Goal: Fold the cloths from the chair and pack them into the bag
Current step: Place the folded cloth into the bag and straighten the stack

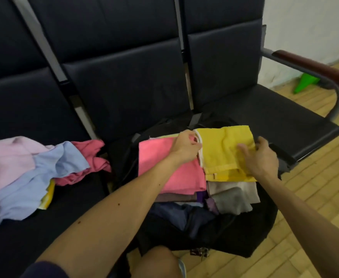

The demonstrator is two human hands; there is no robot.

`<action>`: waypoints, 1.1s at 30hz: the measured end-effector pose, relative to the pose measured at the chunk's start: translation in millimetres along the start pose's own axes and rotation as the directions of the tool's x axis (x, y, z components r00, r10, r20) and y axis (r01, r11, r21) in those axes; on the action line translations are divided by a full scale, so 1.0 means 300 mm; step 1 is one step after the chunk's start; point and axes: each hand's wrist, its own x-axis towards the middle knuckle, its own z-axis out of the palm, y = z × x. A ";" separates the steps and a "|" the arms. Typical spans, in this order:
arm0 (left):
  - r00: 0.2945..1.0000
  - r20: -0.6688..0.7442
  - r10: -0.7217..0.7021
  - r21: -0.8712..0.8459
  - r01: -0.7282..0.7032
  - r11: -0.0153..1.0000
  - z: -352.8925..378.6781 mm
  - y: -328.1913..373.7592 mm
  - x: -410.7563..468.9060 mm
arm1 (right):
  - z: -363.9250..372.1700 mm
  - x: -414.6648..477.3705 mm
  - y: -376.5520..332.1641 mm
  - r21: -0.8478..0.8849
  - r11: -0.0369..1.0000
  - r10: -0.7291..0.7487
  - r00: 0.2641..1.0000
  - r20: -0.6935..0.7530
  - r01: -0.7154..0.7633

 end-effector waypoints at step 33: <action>0.674 -0.726 -0.139 0.195 0.395 0.898 -0.992 -1.305 -0.444 | 1.402 -1.049 -0.919 0.382 0.910 -0.395 0.611 0.686 0.159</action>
